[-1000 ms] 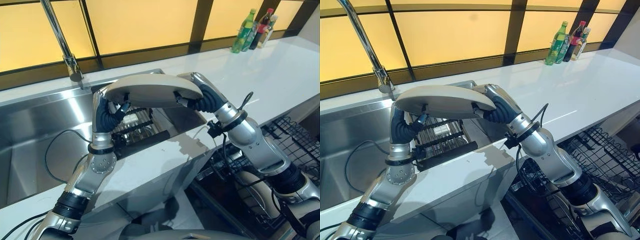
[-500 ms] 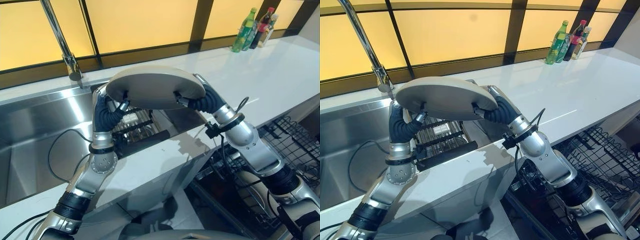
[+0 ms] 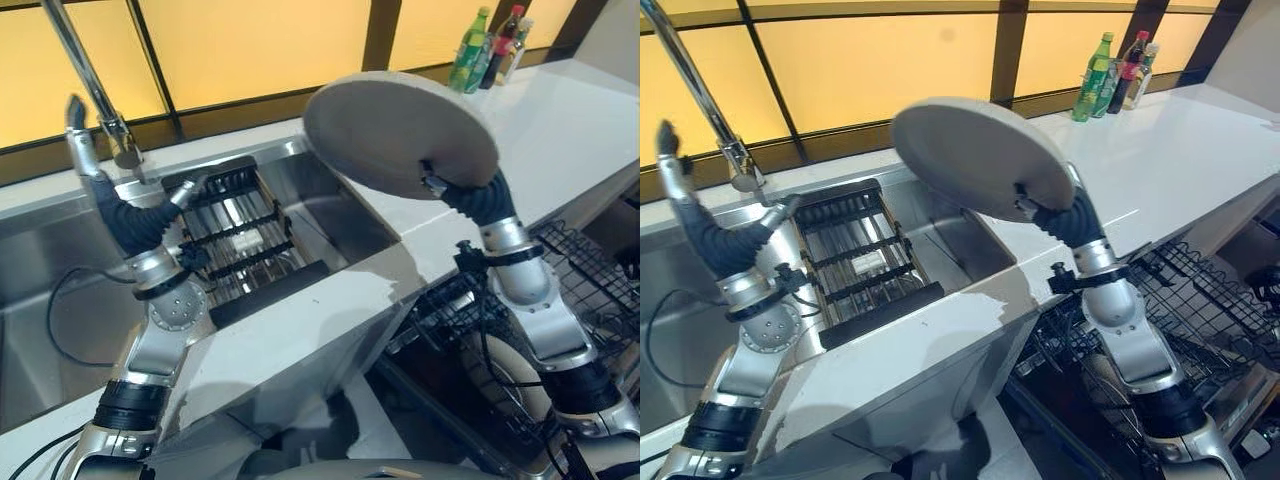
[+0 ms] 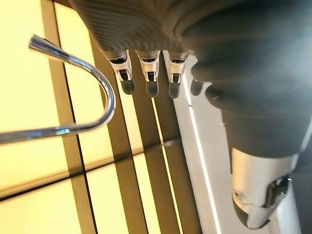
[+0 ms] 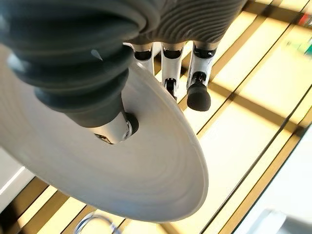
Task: Pick up plates and place into dishwasher.
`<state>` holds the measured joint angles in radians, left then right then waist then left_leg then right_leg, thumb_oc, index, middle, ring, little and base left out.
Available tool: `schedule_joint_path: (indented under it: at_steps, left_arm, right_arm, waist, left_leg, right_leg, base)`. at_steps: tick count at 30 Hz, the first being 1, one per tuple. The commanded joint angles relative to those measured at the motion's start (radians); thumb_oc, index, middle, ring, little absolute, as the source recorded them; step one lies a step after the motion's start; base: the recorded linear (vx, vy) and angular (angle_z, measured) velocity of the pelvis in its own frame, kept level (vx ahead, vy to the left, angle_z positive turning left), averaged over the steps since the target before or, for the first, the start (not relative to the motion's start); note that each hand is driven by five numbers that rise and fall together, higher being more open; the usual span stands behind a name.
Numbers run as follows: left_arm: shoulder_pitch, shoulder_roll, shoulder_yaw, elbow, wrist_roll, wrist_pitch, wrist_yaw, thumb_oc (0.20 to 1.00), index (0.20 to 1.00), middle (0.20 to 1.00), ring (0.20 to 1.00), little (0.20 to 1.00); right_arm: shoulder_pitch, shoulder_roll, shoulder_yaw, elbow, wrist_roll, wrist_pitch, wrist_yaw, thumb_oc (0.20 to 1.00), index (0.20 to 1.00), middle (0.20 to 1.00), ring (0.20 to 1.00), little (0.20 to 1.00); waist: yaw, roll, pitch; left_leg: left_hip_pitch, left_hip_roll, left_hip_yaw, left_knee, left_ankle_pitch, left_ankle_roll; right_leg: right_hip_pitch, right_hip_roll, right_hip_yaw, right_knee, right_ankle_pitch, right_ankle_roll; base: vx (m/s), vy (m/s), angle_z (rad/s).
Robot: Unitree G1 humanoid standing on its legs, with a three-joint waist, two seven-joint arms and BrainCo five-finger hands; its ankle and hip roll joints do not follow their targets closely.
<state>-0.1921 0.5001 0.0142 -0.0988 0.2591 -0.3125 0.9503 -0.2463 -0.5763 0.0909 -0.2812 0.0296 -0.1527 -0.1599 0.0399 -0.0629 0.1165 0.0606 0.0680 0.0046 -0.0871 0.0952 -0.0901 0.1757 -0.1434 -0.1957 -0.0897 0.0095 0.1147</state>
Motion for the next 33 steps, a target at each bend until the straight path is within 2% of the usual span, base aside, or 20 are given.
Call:
schedule_joint_path:
  at_steps: [1,9,14,18,21,23,26,27,28,30,33]
  left_arm:
    - [-0.004,0.005,0.039,0.037,0.0,-0.013,0.031,1.0,1.0,1.0,1.0,1.0]
    - [0.057,0.025,0.139,0.063,-0.009,-0.017,0.017,1.0,1.0,1.0,1.0,1.0]
    - [0.079,0.052,0.204,0.1,-0.029,-0.022,0.012,1.0,1.0,1.0,1.0,1.0]
    - [0.123,0.076,0.267,0.115,-0.06,-0.018,-0.014,1.0,1.0,1.0,1.0,1.0]
    - [0.151,0.094,0.299,0.117,-0.074,-0.01,-0.042,1.0,1.0,1.0,1.0,1.0]
    - [0.143,0.11,0.293,0.133,-0.097,-0.008,-0.055,1.0,1.0,1.0,1.0,1.0]
    - [0.072,0.156,0.244,0.168,-0.096,0.016,-0.048,1.0,1.0,1.0,1.0,1.0]
    - [0.055,0.163,0.234,0.176,-0.094,0.024,-0.045,1.0,1.0,1.0,1.0,1.0]
    - [0.045,0.16,0.225,0.179,-0.079,0.028,-0.037,1.0,1.0,1.0,1.0,1.0]
    - [0.035,0.158,0.208,0.18,-0.061,0.048,-0.021,1.0,1.0,1.0,1.0,1.0]
    - [0.035,0.154,0.197,0.166,-0.057,0.074,-0.015,1.0,1.0,1.0,1.0,1.0]
  right_arm:
    - [0.021,-0.05,-0.07,-0.017,0.0,-0.086,-0.037,0.2,0.2,0.2,0.2,0.2]
    - [0.112,-0.112,-0.196,0.059,-0.12,-0.091,-0.134,0.2,0.2,0.2,0.2,0.2]
    - [0.141,-0.159,-0.255,0.129,-0.171,-0.057,-0.205,0.2,0.2,0.2,0.2,0.2]
    - [0.196,-0.17,-0.314,0.159,-0.206,-0.027,-0.255,0.2,0.2,0.2,0.2,0.2]
    - [0.258,-0.166,-0.363,0.172,-0.196,-0.022,-0.27,0.2,0.2,0.2,0.2,0.2]
    - [0.28,-0.159,-0.373,0.184,-0.191,-0.022,-0.284,0.2,0.2,0.2,0.2,0.2]
    - [0.262,-0.152,-0.338,0.23,-0.201,-0.012,-0.322,0.2,0.2,0.2,0.2,0.2]
    - [0.252,-0.151,-0.329,0.246,-0.208,-0.006,-0.331,0.2,0.2,0.2,0.2,0.2]
    - [0.246,-0.155,-0.322,0.268,-0.21,-0.007,-0.341,0.2,0.2,0.2,0.2,0.2]
    - [0.239,-0.165,-0.32,0.307,-0.209,-0.006,-0.336,0.2,0.2,0.2,0.2,0.2]
    - [0.225,-0.184,-0.311,0.331,-0.215,0.03,-0.343,0.2,0.2,0.2,0.2,0.2]
  waist:
    - [-0.013,0.045,-0.091]
    - [-0.045,0.029,-0.076]
    - [-0.064,0.01,-0.053]
    - [-0.079,0.007,-0.032]
    - [-0.096,-0.001,-0.01]
    - [-0.104,-0.011,0.003]
    - [-0.129,-0.019,0.04]
    - [-0.133,-0.018,0.049]
    - [-0.131,-0.016,0.053]
    - [-0.127,-0.014,0.058]
    - [-0.126,0.001,0.071]
  left_leg:
    - [0.017,0.047,0.019,0.018,-0.086,-0.013]
    - [0.029,0.029,0.052,0.064,-0.124,0.005]
    - [0.025,0.022,0.081,0.127,-0.163,0.025]
    - [0.017,0.006,0.086,0.15,-0.176,0.058]
    - [0.005,-0.012,0.072,0.16,-0.173,0.073]
    - [-0.005,-0.013,0.059,0.171,-0.173,0.065]
    - [0.001,0.027,0.052,0.18,-0.201,0.039]
    - [0.001,0.039,0.052,0.18,-0.203,0.037]
    - [-0.016,0.052,0.052,0.188,-0.199,0.033]
    - [-0.049,0.075,0.051,0.214,-0.193,0.016]
    - [-0.076,0.101,0.037,0.21,-0.173,-0.006]
  right_leg:
    - [-0.06,-0.034,0.009,0.102,-0.029,0.037]
    - [-0.081,-0.054,0.056,0.124,-0.02,0.045]
    - [-0.108,-0.071,0.087,0.168,-0.022,0.055]
    - [-0.145,-0.058,0.108,0.276,-0.037,0.056]
    - [-0.195,-0.044,0.137,0.336,-0.009,0.058]
    - [-0.201,-0.06,0.162,0.283,0.02,0.062]
    - [-0.235,-0.121,0.217,0.199,0.116,0.098]
    - [-0.245,-0.12,0.229,0.2,0.116,0.105]
    - [-0.235,-0.107,0.234,0.185,0.081,0.109]
    - [-0.224,-0.1,0.218,0.162,0.065,0.108]
    - [-0.238,-0.075,0.202,0.16,0.044,0.091]
  base:
    - [0.08,0.035,-0.21]
    - [0.09,0.033,-0.21]
    - [0.09,0.027,-0.21]
    - [0.07,0.028,-0.26]
    - [0.04,-0.107,-0.35]
    - [0.03,-0.284,-0.16]
    - [0.05,-0.407,-0.01]
    - [-0.05,-0.325,0.06]
    - [-0.06,-0.262,0.19]
    - [-0.07,-0.287,0.21]
    - [-0.12,-0.208,0.03]
